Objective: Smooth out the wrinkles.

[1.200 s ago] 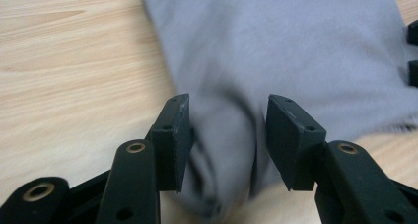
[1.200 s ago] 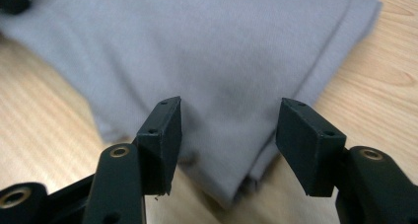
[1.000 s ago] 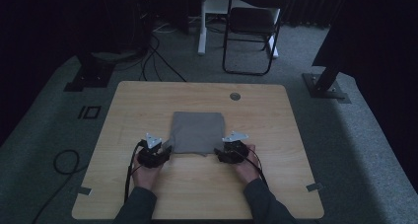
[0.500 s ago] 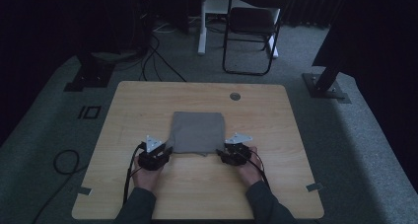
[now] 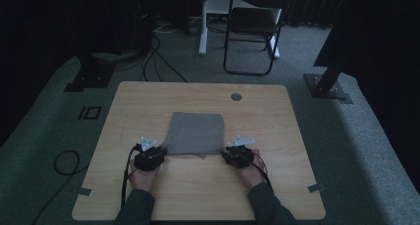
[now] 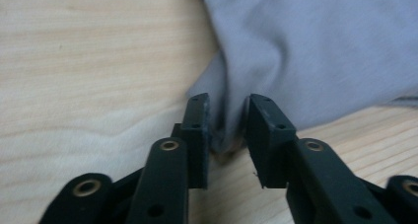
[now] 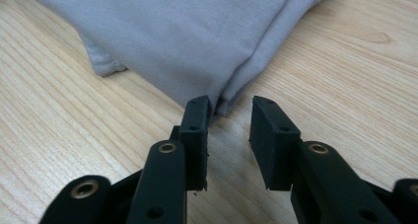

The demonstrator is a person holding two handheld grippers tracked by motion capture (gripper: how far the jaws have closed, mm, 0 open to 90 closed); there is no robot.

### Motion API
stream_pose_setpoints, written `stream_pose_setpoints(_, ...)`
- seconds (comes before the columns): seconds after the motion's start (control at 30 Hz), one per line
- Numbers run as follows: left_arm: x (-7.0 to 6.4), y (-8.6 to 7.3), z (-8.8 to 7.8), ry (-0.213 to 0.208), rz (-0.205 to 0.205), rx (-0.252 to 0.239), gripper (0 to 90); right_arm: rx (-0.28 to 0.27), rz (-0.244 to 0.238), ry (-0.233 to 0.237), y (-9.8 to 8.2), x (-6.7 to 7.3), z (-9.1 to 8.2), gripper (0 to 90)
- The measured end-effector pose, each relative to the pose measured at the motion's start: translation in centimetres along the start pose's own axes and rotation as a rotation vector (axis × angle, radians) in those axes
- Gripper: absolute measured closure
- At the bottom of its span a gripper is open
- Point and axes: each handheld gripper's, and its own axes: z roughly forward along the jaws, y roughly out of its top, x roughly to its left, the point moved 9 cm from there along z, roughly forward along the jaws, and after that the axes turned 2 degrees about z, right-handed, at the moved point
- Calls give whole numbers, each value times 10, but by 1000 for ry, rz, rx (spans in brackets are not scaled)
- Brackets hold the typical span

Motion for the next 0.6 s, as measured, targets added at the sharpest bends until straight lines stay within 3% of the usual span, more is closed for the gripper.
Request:
stream_pose_setpoints(0.03, -3, 3, 0, -19, 15, -16, 668, -1, 3, 1, 0, 0, 0, 667)
stream_pose_setpoints(0.1, -6, 8, 1, -10, 56, -25, 669, -10, 1, 8, 1, 0, 0, 647)
stream_pose_setpoints(0.13, -6, 9, 2, -3, 61, -19, 731, -11, 2, 10, 2, 2, 0, 635)
stream_pose_setpoints(0.2, -1, 8, 5, 21, 38, 2, 879, -8, -7, 10, 2, 3, 1, 631)
stream_pose_setpoints(0.27, 4, 6, 6, 21, -9, 7, 887, -3, -9, 9, 1, 4, 1, 630)
stream_pose_setpoints(0.3, 5, 5, 5, 25, -12, 6, 884, -3, -14, 5, 1, 3, 1, 629)
stream_pose_setpoints(0.37, 11, 3, 3, 78, -26, 7, 802, -3, -13, 1, 1, 2, 0, 627)
stream_pose_setpoints(0.43, 13, 1, 3, 79, -46, 12, 746, -5, -8, -3, 0, 1, -2, 623)
stream_pose_setpoints(0.6, 17, -1, 0, 99, -28, 13, 657, -15, -7, -27, 0, -5, -8, 606)
